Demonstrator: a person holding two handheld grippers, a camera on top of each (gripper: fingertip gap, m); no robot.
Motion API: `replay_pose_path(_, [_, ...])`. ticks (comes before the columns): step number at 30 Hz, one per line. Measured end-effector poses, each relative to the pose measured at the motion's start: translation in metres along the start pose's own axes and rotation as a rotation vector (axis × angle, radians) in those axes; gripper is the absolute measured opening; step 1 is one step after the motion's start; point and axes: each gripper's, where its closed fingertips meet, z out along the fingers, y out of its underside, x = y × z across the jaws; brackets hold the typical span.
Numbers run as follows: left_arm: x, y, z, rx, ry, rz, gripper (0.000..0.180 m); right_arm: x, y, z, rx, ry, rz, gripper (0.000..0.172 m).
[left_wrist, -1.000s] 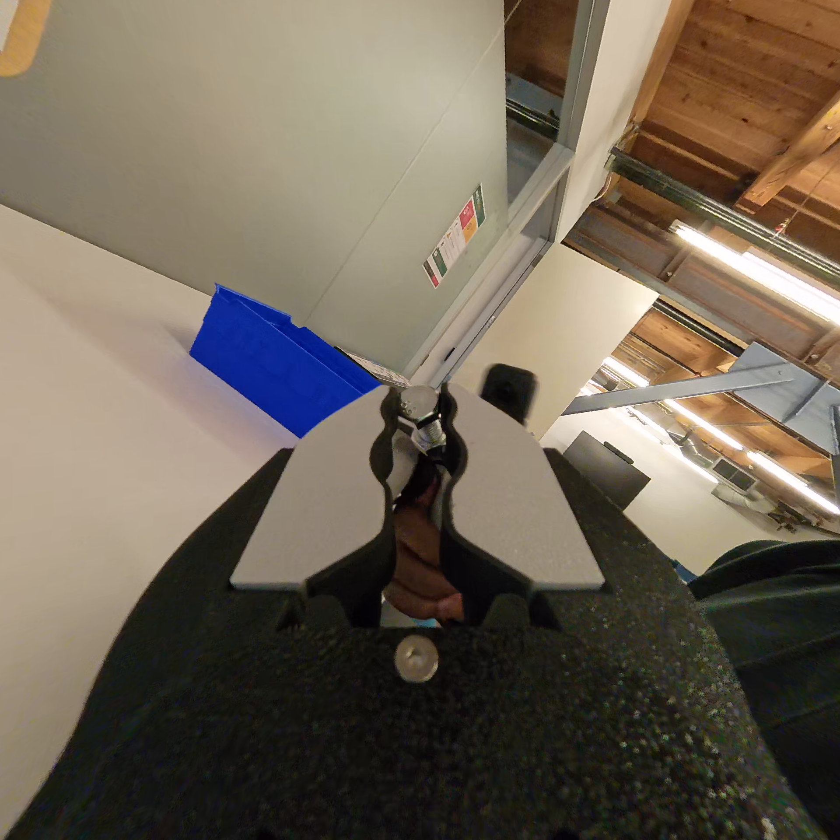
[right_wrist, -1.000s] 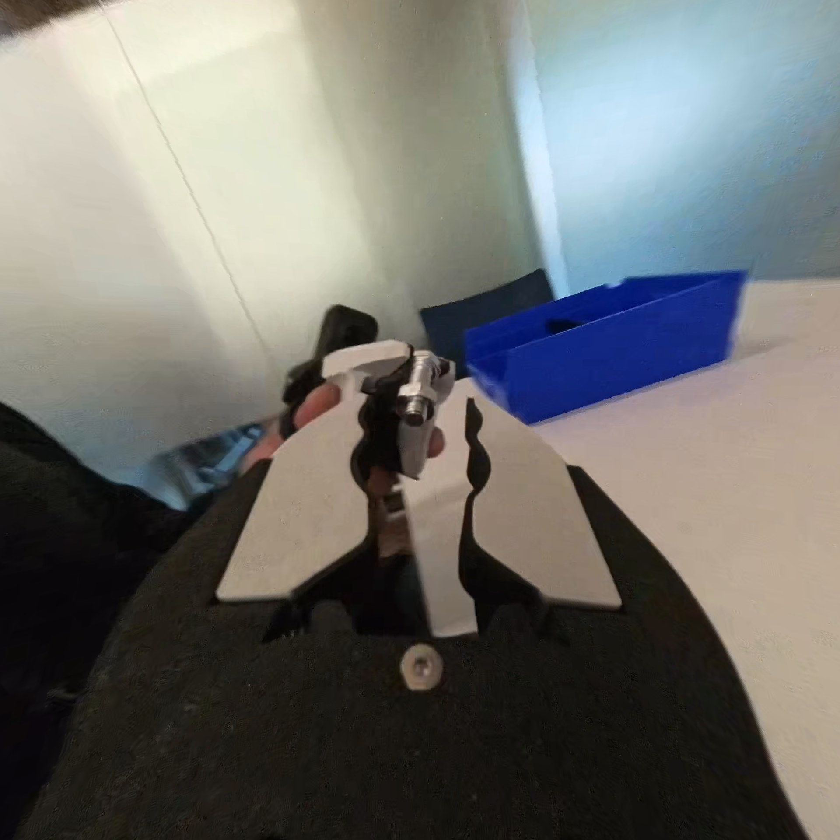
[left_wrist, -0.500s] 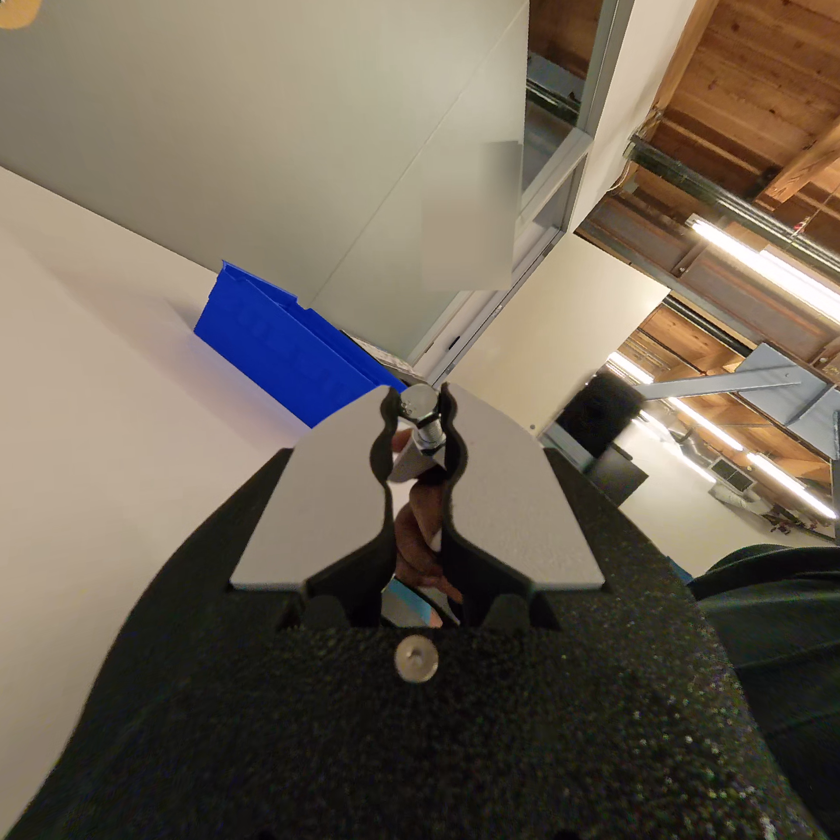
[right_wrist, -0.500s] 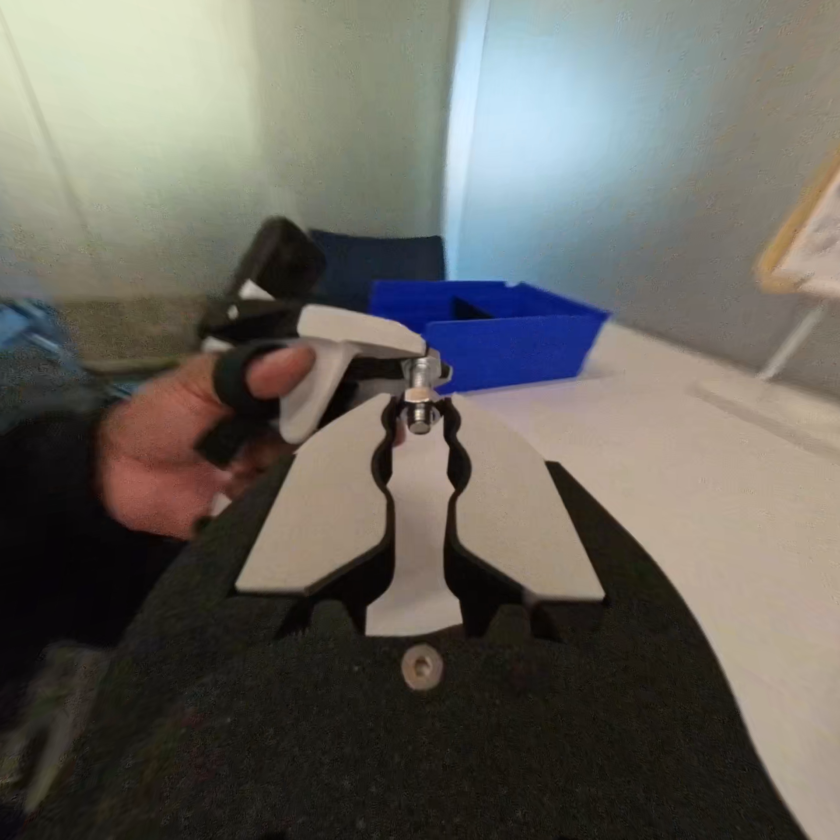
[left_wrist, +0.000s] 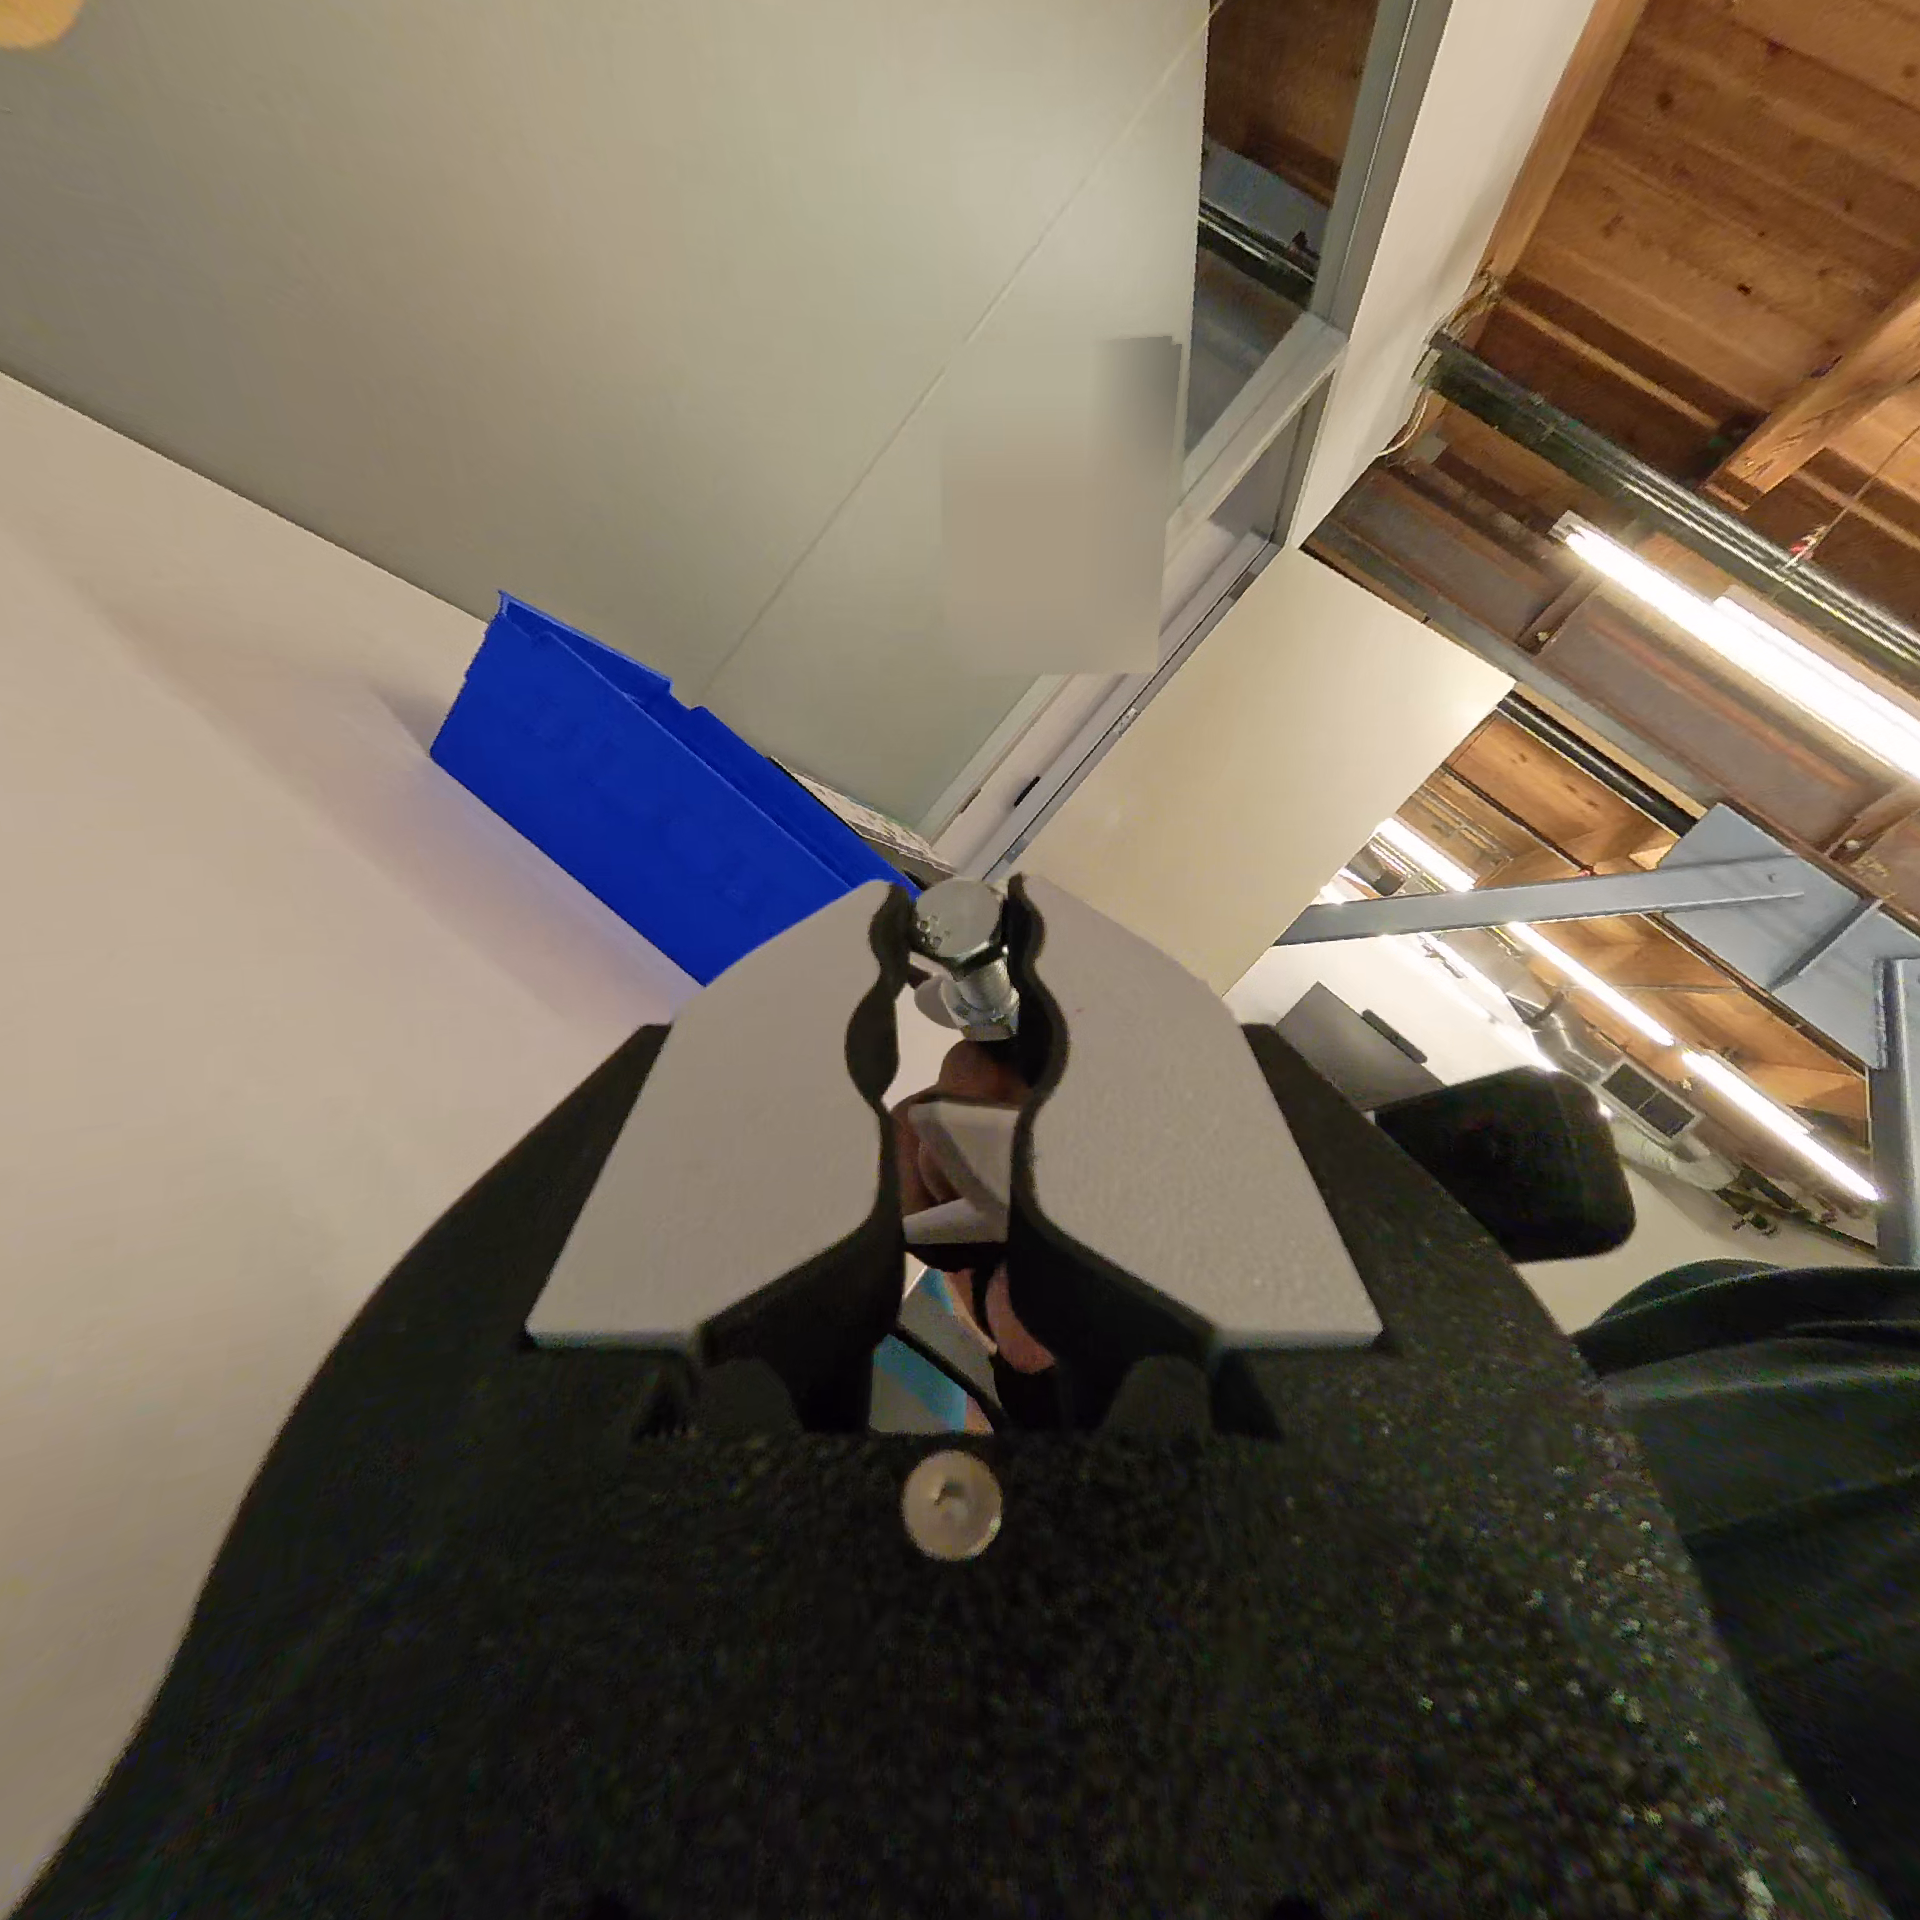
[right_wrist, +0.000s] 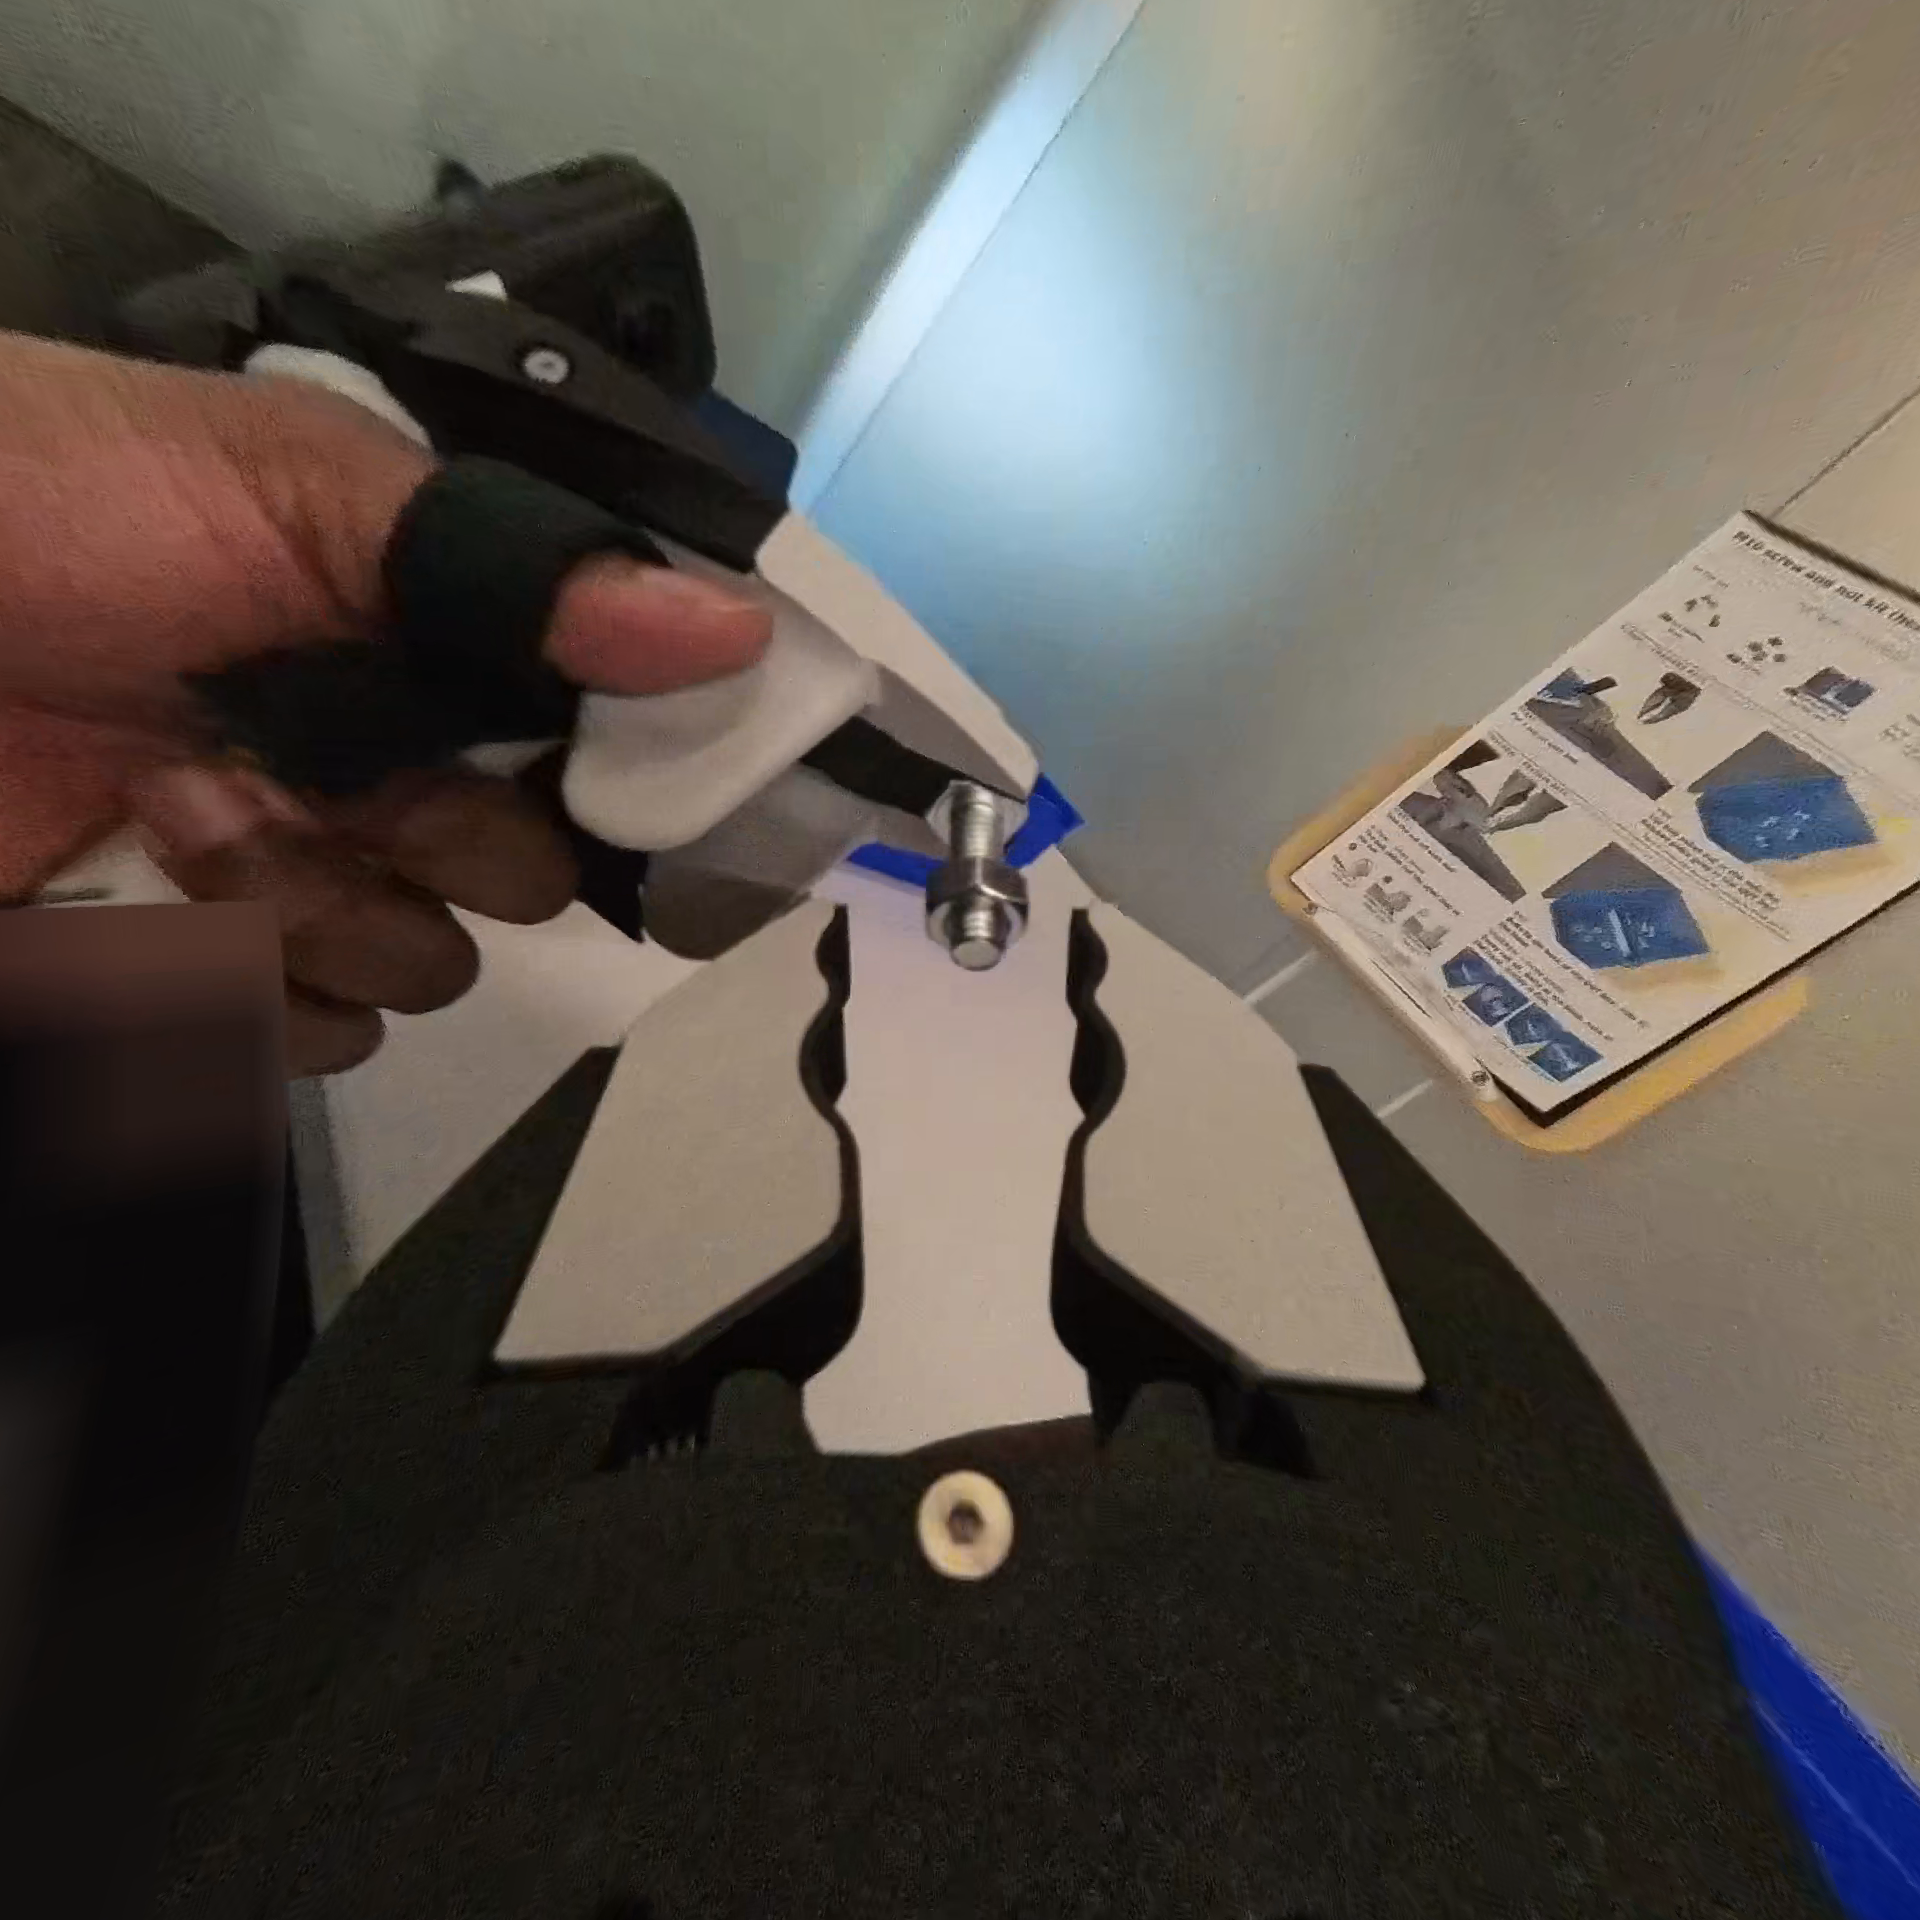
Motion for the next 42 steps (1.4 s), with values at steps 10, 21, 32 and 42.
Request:
replay_pose_path(10, [0.012, 0.001, 0.000, 0.014, 0.062, 0.082, 0.017, -0.003, -0.020, -0.005, 0.148, -0.521, 1.243, 0.018])
replay_pose_path(21, [0.004, -0.001, -0.005, 0.018, 0.001, 0.060, 0.017, 0.000, -0.003, -0.003, 0.050, -0.053, 0.206, 0.048])
replay_pose_path(32, [0.007, 0.002, -0.003, 0.010, 0.045, 0.042, 0.017, -0.005, -0.015, -0.004, 0.089, -0.411, 0.981, 0.020])
replay_pose_path(42, [-0.001, 0.000, -0.005, 0.019, -0.002, 0.008, 0.017, 0.001, -0.004, -0.004, 0.018, 0.008, 0.014, 0.044])
